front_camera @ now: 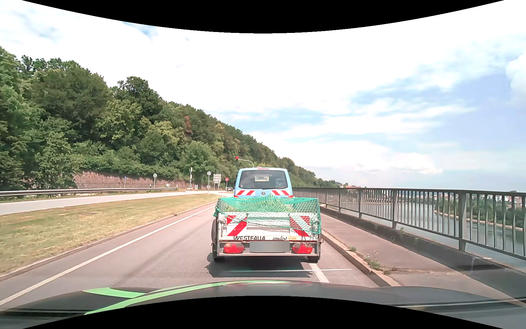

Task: Follow the waypoints while adhering to traffic rules and regulations

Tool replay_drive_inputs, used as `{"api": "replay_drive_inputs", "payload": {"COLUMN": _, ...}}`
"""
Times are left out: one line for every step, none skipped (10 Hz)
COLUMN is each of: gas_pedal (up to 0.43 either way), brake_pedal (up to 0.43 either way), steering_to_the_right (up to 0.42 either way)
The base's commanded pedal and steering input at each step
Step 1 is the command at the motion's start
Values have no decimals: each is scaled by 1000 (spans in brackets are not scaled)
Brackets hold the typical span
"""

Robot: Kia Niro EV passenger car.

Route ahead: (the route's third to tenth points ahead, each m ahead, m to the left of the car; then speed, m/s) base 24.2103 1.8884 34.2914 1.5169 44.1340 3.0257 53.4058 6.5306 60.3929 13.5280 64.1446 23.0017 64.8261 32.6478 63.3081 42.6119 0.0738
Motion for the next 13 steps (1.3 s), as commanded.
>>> {"api": "replay_drive_inputs", "payload": {"gas_pedal": 0, "brake_pedal": 244, "steering_to_the_right": -3}}
{"api": "replay_drive_inputs", "payload": {"gas_pedal": 0, "brake_pedal": 244, "steering_to_the_right": -3}}
{"api": "replay_drive_inputs", "payload": {"gas_pedal": 0, "brake_pedal": 250, "steering_to_the_right": -3}}
{"api": "replay_drive_inputs", "payload": {"gas_pedal": 0, "brake_pedal": 244, "steering_to_the_right": -3}}
{"api": "replay_drive_inputs", "payload": {"gas_pedal": 0, "brake_pedal": 250, "steering_to_the_right": -3}}
{"api": "replay_drive_inputs", "payload": {"gas_pedal": 0, "brake_pedal": 250, "steering_to_the_right": -3}}
{"api": "replay_drive_inputs", "payload": {"gas_pedal": 0, "brake_pedal": 250, "steering_to_the_right": -3}}
{"api": "replay_drive_inputs", "payload": {"gas_pedal": 0, "brake_pedal": 250, "steering_to_the_right": -3}}
{"api": "replay_drive_inputs", "payload": {"gas_pedal": 0, "brake_pedal": 250, "steering_to_the_right": -3}}
{"api": "replay_drive_inputs", "payload": {"gas_pedal": 0, "brake_pedal": 250, "steering_to_the_right": -3}}
{"api": "replay_drive_inputs", "payload": {"gas_pedal": 0, "brake_pedal": 250, "steering_to_the_right": -3}}
{"api": "replay_drive_inputs", "payload": {"gas_pedal": 0, "brake_pedal": 256, "steering_to_the_right": -3}}
{"api": "replay_drive_inputs", "payload": {"gas_pedal": 0, "brake_pedal": 256, "steering_to_the_right": -3}}
